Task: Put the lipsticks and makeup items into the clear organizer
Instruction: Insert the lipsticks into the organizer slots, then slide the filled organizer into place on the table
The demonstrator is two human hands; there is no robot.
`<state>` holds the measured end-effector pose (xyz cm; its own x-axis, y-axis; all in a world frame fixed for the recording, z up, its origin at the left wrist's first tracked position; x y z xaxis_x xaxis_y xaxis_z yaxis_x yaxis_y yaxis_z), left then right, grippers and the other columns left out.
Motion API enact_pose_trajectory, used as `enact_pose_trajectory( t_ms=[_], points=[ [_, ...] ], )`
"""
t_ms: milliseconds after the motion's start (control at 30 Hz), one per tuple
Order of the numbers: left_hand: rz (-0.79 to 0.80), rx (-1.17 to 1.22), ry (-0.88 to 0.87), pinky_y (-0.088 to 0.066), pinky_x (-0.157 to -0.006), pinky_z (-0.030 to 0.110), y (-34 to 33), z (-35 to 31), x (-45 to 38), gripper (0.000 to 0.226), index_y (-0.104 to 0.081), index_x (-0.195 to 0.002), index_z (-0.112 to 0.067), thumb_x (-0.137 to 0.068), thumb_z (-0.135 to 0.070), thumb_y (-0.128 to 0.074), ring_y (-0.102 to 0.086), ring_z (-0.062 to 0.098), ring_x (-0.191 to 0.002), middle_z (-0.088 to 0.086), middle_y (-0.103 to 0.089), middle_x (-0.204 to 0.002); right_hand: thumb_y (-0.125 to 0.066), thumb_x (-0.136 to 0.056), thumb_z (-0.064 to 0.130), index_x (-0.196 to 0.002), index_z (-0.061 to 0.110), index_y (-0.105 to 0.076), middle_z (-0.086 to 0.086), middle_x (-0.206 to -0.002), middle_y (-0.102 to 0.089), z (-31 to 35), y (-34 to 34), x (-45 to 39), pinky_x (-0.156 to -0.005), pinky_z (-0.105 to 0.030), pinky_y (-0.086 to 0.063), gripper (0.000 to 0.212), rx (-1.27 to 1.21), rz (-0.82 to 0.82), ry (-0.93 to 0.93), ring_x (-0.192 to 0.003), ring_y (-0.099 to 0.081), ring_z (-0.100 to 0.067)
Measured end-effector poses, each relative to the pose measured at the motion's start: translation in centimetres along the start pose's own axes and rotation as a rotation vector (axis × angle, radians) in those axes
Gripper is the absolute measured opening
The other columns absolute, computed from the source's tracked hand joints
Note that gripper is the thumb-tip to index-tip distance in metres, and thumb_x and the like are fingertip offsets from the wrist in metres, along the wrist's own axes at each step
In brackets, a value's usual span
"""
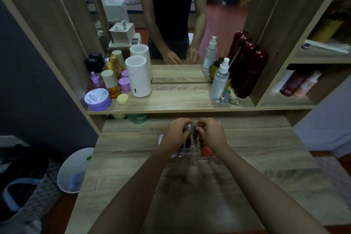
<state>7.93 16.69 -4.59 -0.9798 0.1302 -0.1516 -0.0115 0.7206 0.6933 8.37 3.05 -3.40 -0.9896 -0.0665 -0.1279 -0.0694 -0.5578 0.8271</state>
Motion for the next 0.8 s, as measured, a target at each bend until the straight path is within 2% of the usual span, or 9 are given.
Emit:
enact_pose_trajectory(
  t_ms=[133, 233, 367, 433, 533, 600, 667, 733, 800],
  points=[
    [0.002, 0.019, 0.005, -0.05, -0.09, 0.028, 0.5, 0.2, -0.1, 0.035, -0.061, -0.119, -0.011, -0.083, -0.01, -0.063, -0.06, 0.017, -0.106, 0.009, -0.066, -0.116, -0.066, -0.085, 0.018, -0.11, 0.007, -0.068, -0.013, -0.103, -0.072, -0.3, 0.6, -0.1, -0.081, -0.032, -0.051, 0.027, -0.026, -0.014, 0.003, -0.094, -0.066, -0.027],
    [-0.061, 0.046, 0.058, -0.043, -0.087, 0.021, 1.8, 1.3, 0.5, 0.034, -0.059, -0.12, -0.01, -0.087, -0.011, -0.058, -0.054, 0.009, -0.102, 0.008, -0.063, -0.118, -0.06, -0.089, 0.015, -0.107, 0.006, -0.068, -0.014, -0.104, -0.071, -1.2, 1.9, -0.4, -0.082, -0.035, -0.05, 0.022, -0.045, -0.071, -0.021, -0.095, -0.065, -0.029],
    [-0.16, 0.027, 0.265, -0.044, -0.09, 0.028, 3.7, 4.7, 2.5, 0.032, -0.058, -0.121, -0.001, -0.09, -0.005, -0.052, -0.059, 0.026, -0.109, 0.019, -0.062, -0.12, -0.05, -0.088, 0.003, -0.11, 0.002, -0.067, -0.022, -0.112, -0.068, -4.4, 3.3, -0.1, -0.088, -0.041, -0.049, 0.027, -0.018, -0.107, -0.202, -0.104, -0.062, -0.037],
    [-0.167, 0.018, 0.417, -0.046, -0.091, 0.034, 4.0, 6.8, 3.9, 0.031, -0.06, -0.119, 0.002, -0.09, -0.007, -0.053, -0.06, 0.032, -0.11, 0.023, -0.064, -0.12, -0.049, -0.087, 0.001, -0.109, 0.001, -0.068, -0.026, -0.112, -0.069, -6.5, 3.4, 0.6, -0.09, -0.042, -0.05, 0.029, -0.025, -0.059, -0.349, -0.107, -0.062, -0.039],
    [-0.086, -0.019, 0.561, -0.044, -0.097, 0.038, 3.3, 9.1, 6.1, 0.035, -0.058, -0.122, 0.006, -0.09, -0.006, -0.052, -0.058, 0.036, -0.116, 0.025, -0.062, -0.126, -0.056, -0.088, 0.009, -0.1, -0.001, -0.072, -0.028, -0.106, -0.071, -8.4, 2.5, 2.1, -0.086, -0.04, -0.052, 0.023, -0.05, 0.121, -0.466, -0.102, -0.066, -0.04],
    [-0.04, 0.022, 0.62, -0.046, -0.1, 0.04, 2.4, 10.0, 7.2, 0.035, -0.058, -0.123, 0.006, -0.091, -0.004, -0.05, -0.058, 0.038, -0.116, 0.028, -0.061, -0.126, -0.056, -0.088, 0.009, -0.095, -0.003, -0.074, -0.031, -0.099, -0.072, -9.0, 1.6, 3.1, -0.081, -0.04, -0.054, 0.022, -0.098, 0.213, -0.509, -0.094, -0.069, -0.041],
    [-0.049, 0.18, 0.676, -0.053, -0.088, 0.041, 1.4, 10.1, 8.0, 0.03, -0.063, -0.115, 0.008, -0.09, 0.0, -0.05, -0.066, 0.037, -0.095, 0.037, -0.065, -0.111, -0.05, -0.092, 0.004, -0.086, -0.003, -0.073, -0.03, -0.076, -0.07, -9.6, 0.6, 3.8, -0.06, -0.033, -0.056, 0.024, -0.157, 0.27, -0.559, -0.065, -0.074, -0.031],
    [-0.079, 0.282, 0.703, -0.048, -0.071, 0.035, 0.8, 9.9, 8.5, 0.026, -0.068, -0.106, 0.008, -0.087, 0.004, -0.05, -0.06, 0.027, -0.071, 0.035, -0.068, -0.088, -0.045, -0.094, -0.002, -0.085, -0.006, -0.07, -0.016, -0.048, -0.06, -9.5, -0.2, 4.4, -0.032, -0.017, -0.046, 0.027, -0.257, 0.306, -0.629, -0.027, -0.058, -0.011],
    [-0.095, 0.308, 0.731, -0.045, -0.057, 0.027, 0.5, 10.1, 8.7, 0.024, -0.071, -0.099, 0.006, -0.085, 0.005, -0.051, -0.053, 0.021, -0.053, 0.022, -0.064, -0.072, -0.043, -0.092, -0.005, -0.093, -0.012, -0.069, -0.002, -0.029, -0.055, -9.3, -0.4, 4.6, -0.024, -0.008, -0.035, 0.026, -0.24, 0.319, -0.641, -0.018, -0.048, -0.003]
  ],
)
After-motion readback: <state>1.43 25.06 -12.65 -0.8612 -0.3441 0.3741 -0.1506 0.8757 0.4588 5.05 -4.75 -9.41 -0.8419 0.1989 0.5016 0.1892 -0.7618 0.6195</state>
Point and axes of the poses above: each hand's wrist, its own x-axis away from the middle knuckle, its own y-axis out of the back of the hand, z = x × y, the point moved 3 cm from there along -x, towards the middle knuckle
